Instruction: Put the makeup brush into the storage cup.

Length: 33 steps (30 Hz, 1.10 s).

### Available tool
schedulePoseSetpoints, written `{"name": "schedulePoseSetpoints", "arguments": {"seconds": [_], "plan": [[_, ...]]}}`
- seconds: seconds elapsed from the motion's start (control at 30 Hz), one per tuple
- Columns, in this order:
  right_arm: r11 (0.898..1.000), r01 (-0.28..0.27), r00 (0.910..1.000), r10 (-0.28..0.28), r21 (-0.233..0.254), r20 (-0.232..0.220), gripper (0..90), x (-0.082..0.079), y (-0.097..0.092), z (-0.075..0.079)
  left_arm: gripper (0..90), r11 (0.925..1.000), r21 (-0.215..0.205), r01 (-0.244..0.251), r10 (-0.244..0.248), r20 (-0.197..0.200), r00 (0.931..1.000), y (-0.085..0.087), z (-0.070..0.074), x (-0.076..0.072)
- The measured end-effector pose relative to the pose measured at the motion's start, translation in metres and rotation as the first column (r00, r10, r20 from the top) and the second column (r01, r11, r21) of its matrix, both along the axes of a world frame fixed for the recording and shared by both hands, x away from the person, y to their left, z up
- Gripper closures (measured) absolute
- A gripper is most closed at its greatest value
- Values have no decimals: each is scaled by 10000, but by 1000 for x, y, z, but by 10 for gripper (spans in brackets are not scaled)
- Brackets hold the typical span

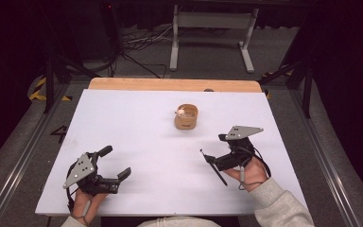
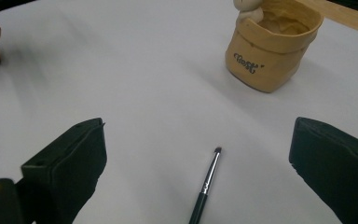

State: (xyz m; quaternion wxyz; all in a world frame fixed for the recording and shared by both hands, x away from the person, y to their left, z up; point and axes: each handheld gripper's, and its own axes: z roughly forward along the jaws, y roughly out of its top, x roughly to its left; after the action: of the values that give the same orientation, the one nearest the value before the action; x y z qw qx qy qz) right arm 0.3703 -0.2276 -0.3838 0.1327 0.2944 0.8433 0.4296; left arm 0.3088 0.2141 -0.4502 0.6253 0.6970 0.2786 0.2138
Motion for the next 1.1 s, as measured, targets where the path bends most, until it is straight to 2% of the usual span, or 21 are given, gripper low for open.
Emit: {"name": "schedulePoseSetpoints", "arguments": {"seconds": [0.1,0.2,0.43,0.47,0.6,0.67,0.7,0.8,0.93,1.03,1.1], "plan": [[9986,-16,9998,6,-537,-192,55,2,3,4,0,10000,23,20,-20,3,10000,0,0,0],[9923,-64,9988,3,-1240,-495,63,5,6,6,0,10000,0,29,-29,-9,10000,0,0,0],[9743,-286,9943,47,-2234,-1068,88,10,11,11,0,10000,-21,-16,16,-27,10000,0,0,0],[9743,-286,9943,47,-2234,-1068,88,10,11,11,0,10000,-21,-16,16,-27,10000,0,0,0],[9565,-563,9902,168,-2863,-1384,99,16,20,13,0,10000,1,18,-18,-19,10000,-1,1,0],[9502,-644,9891,202,-3050,-1458,103,17,24,14,0,10000,-8,28,-28,-36,10000,-1,1,-1],[9502,-644,9891,202,-3050,-1458,103,17,24,14,0,10000,-8,28,-28,-36,10000,-1,1,-1],[9382,-741,9864,189,-3381,-1636,111,20,28,16,0,10000,6,28,-28,-36,10000,0,1,0],[9213,-883,9827,185,-3787,-1841,115,23,31,14,1,10000,-40,9,-9,12,10000,1,1,-1],[9024,-1007,9809,197,-4190,-1934,114,24,35,13,1,10000,-37,-21,21,10,10000,0,1,-1],[8947,-1086,9790,206,-4333,-2029,115,24,37,13,1,10000,6,-1,1,-27,10000,1,1,0]]}}
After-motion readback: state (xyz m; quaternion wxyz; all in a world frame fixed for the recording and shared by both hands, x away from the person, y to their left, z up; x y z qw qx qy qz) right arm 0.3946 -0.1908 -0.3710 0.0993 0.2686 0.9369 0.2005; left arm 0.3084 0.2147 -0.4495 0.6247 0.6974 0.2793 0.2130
